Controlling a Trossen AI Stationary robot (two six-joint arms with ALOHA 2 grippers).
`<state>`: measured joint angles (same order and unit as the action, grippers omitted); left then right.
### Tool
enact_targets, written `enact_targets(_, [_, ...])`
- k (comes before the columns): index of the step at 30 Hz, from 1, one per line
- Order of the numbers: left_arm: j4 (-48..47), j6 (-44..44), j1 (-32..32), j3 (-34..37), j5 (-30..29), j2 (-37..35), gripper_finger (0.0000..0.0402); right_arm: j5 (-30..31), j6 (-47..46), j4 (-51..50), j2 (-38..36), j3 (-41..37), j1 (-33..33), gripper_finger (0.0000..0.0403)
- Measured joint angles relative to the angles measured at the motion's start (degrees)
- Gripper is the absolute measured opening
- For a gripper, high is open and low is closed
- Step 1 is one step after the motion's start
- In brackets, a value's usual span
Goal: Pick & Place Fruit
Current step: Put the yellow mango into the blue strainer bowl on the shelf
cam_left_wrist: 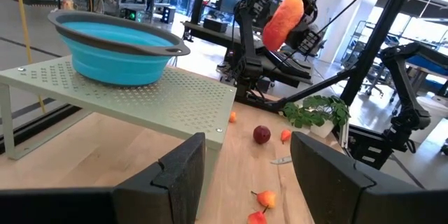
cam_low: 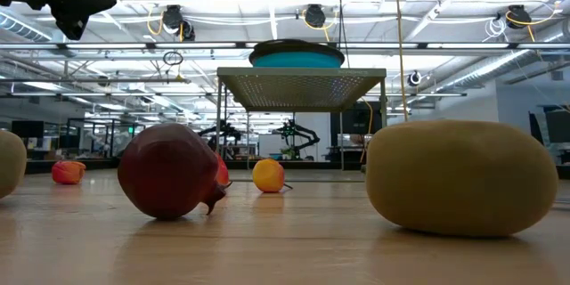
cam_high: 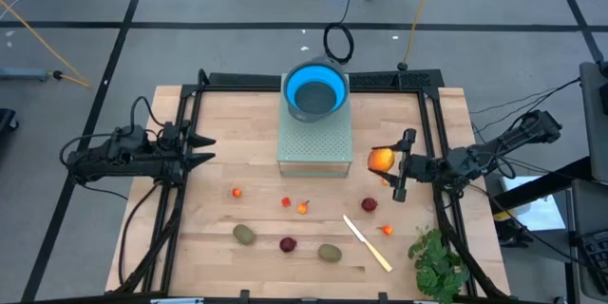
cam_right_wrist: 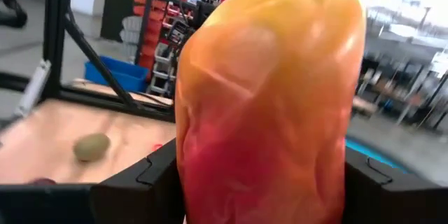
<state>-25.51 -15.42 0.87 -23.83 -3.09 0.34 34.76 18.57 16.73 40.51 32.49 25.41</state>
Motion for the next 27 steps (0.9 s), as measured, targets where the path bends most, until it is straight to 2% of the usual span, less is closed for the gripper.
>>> enact_targets(5, [0.0,0.0,0.0,0.0,0.0,0.0,0.0212,0.0,10.3,3.9,0.0,0.0,0.0,0.0235])
enact_targets(9, [0.0,0.0,0.0,0.0,0.0,0.0,0.0212,0.0,14.1,6.8,0.0,0.0,0.0,0.0235])
enact_targets(22, [0.0,0.0,0.0,0.0,0.0,0.0,0.0212,0.3,13.0,8.2,0.0,0.0,0.0,0.0235])
enact_targets(27, [0.0,0.2,0.0,0.0,0.0,0.0,0.0212,4.9,8.8,11.9,0.7,0.0,-1.6,0.0235])
